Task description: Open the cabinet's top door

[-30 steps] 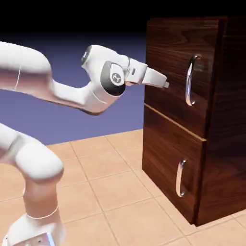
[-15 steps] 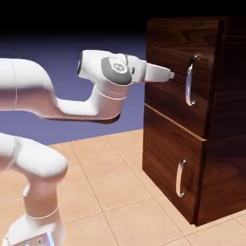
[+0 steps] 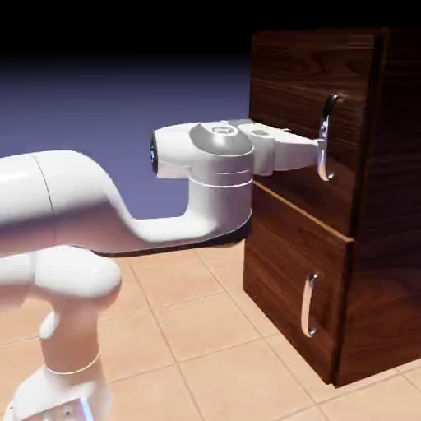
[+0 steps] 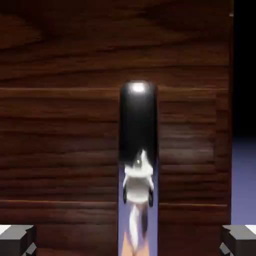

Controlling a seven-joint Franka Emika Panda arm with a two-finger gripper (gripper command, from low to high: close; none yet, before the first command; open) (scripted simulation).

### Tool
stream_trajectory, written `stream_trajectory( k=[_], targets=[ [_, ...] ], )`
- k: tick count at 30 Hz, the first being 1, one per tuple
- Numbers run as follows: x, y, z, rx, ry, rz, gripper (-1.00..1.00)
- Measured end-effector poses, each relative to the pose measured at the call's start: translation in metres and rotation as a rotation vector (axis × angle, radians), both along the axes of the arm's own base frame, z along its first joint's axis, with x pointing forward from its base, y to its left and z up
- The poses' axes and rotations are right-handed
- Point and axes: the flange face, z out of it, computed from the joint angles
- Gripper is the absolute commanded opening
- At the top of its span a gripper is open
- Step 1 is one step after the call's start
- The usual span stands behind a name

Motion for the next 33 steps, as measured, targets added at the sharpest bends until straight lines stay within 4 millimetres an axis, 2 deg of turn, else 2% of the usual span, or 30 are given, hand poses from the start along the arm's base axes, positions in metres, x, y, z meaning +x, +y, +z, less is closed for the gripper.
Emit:
stream_trajectory(
  k=[5, 6, 8, 15, 24, 33],
  targets=[
    [0.049, 0.002, 0.000, 0.000, 0.000, 0.000, 0.00],
    [0.050, 0.002, 0.000, 0.000, 0.000, 0.000, -1.00],
    [0.050, 0.002, 0.000, 0.000, 0.000, 0.000, -1.00],
    [-0.008, 0.028, 0.000, -0.001, 0.000, -0.160, -1.00],
    [-0.077, 0.075, 0.000, -0.001, 0.000, -0.373, -1.00],
    [-0.125, 0.125, 0.000, 0.000, 0.000, -0.550, -1.00]
  ],
)
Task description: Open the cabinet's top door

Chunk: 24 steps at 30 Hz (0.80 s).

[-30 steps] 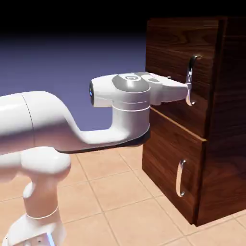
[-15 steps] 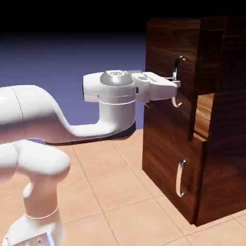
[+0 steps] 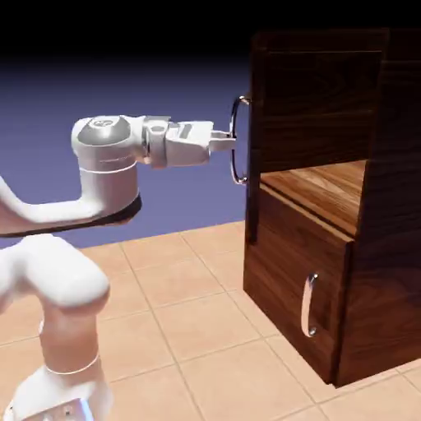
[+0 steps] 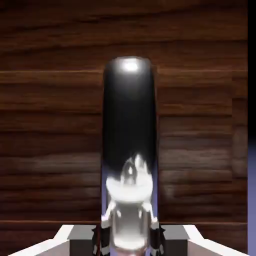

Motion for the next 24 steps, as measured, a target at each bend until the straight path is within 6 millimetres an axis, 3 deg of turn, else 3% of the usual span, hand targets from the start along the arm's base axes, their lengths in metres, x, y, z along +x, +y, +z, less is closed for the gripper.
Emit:
stream_trajectory(
  k=[14, 24],
  targets=[
    [-0.051, 0.080, 0.000, 0.000, 0.000, -0.242, -1.00],
    [-0.079, 0.161, 0.000, 0.001, 0.000, -0.459, -1.00]
  ],
)
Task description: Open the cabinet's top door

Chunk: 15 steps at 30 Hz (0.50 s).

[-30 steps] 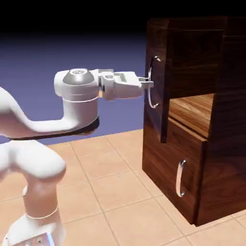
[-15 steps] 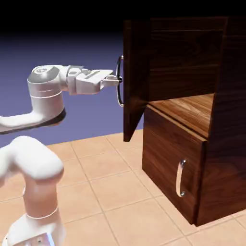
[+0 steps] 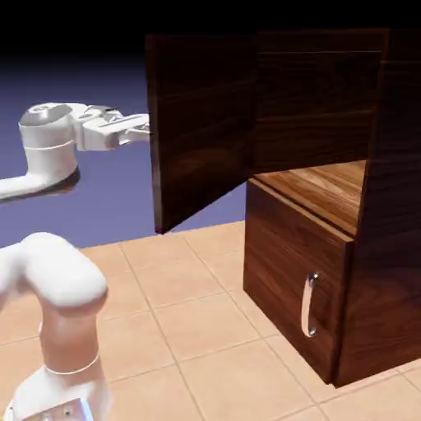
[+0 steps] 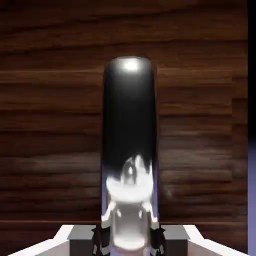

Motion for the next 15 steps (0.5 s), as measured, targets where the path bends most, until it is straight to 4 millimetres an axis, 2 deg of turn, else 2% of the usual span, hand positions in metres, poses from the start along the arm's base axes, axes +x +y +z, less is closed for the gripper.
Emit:
stream_trajectory(
  k=[7, 15],
  targets=[
    [-0.010, 0.074, 0.000, 0.000, 0.000, -0.191, -1.00],
    [-0.005, 0.150, 0.000, 0.000, 0.000, -0.385, -1.00]
  ],
)
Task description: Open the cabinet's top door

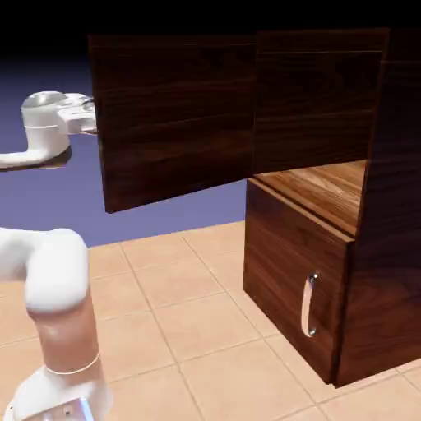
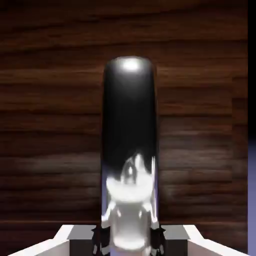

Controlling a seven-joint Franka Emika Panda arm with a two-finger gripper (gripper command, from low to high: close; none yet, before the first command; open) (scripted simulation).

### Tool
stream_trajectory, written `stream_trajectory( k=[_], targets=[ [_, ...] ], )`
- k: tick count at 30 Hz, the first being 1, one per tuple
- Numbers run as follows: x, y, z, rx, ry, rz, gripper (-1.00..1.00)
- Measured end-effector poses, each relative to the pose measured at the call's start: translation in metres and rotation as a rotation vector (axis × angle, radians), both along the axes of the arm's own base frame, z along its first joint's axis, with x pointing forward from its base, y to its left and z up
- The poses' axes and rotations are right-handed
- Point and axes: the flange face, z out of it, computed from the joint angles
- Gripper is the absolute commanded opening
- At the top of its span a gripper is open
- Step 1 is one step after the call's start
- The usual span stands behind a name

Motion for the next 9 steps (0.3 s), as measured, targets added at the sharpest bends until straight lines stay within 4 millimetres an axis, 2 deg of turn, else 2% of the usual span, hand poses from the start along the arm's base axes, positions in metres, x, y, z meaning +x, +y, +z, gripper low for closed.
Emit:
stream_trajectory(
  k=[8, 9],
  targets=[
    [0.016, 0.064, 0.000, 0.000, 0.000, -0.169, -1.00],
    [0.017, 0.067, 0.000, 0.000, 0.000, -0.176, 1.00]
  ],
)
